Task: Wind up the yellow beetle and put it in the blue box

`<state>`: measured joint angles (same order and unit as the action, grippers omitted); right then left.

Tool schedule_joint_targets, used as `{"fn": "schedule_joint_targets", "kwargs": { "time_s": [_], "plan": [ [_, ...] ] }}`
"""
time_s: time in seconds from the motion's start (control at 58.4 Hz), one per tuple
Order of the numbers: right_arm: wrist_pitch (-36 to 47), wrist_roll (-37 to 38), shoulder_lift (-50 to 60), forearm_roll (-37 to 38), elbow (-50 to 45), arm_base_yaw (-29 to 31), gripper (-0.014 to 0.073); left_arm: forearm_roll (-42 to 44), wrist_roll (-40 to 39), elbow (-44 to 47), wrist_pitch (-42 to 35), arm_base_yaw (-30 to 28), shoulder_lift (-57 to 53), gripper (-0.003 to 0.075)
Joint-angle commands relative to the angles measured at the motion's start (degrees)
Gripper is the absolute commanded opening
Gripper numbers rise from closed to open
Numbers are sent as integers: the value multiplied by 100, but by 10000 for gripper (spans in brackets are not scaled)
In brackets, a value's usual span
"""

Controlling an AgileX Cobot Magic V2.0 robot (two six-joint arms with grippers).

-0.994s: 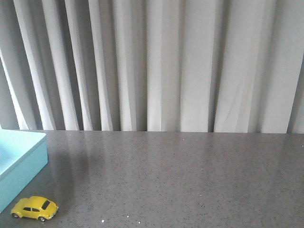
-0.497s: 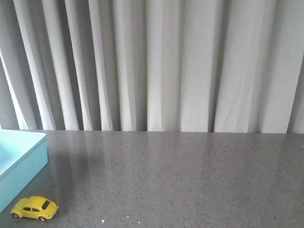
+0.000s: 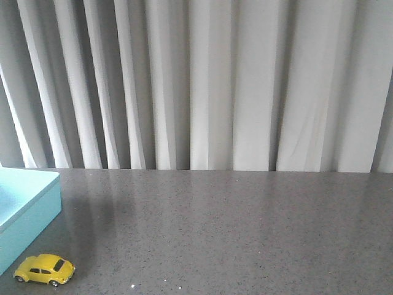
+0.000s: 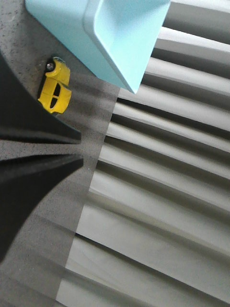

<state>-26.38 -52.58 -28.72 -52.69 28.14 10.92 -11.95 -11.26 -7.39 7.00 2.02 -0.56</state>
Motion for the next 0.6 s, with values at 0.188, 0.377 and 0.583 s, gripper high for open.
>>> {"fn": "schedule_joint_targets", "kwargs": {
  "time_s": [0.188, 0.377, 0.583],
  "plan": [
    [226, -50, -14, -179, 138, 15, -7, 157, 801, -1761, 429, -15, 737, 344],
    [226, -50, -14, -179, 138, 15, -7, 152, 1653, -2774, 562, -15, 1942, 400],
    [226, -50, -14, -179, 138, 15, -7, 61, 2222, -3884, 682, -15, 2981, 399]
  ]
}}
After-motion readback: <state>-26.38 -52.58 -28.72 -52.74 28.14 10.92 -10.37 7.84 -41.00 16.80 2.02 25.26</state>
